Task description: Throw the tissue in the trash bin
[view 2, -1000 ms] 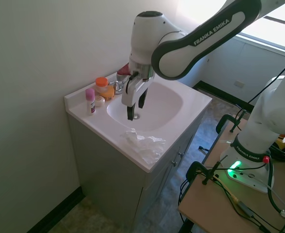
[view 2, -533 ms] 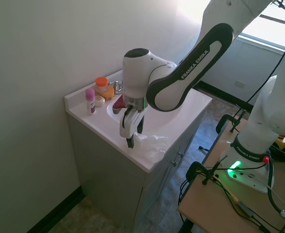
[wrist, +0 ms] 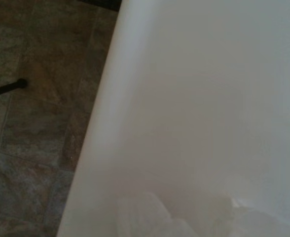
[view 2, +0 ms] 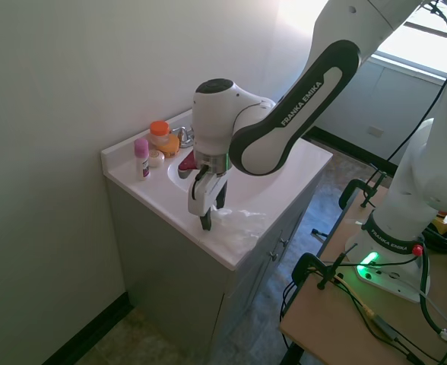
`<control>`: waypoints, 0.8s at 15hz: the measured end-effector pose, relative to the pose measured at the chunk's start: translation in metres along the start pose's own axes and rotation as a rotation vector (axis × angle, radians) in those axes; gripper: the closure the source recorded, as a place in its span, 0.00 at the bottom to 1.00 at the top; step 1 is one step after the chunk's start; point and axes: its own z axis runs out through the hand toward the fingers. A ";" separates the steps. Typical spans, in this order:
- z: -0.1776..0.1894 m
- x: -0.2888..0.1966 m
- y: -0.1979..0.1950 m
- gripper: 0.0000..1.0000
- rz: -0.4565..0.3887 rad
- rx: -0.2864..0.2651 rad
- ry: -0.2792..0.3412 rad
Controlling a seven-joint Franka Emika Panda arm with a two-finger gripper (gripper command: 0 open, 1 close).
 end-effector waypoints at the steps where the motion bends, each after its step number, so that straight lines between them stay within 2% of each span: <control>1: 0.000 0.001 0.001 1.00 0.003 0.000 0.000; 9: -0.003 0.012 0.009 1.00 0.043 0.001 -0.005; 12: -0.025 0.019 0.017 1.00 0.076 0.015 0.009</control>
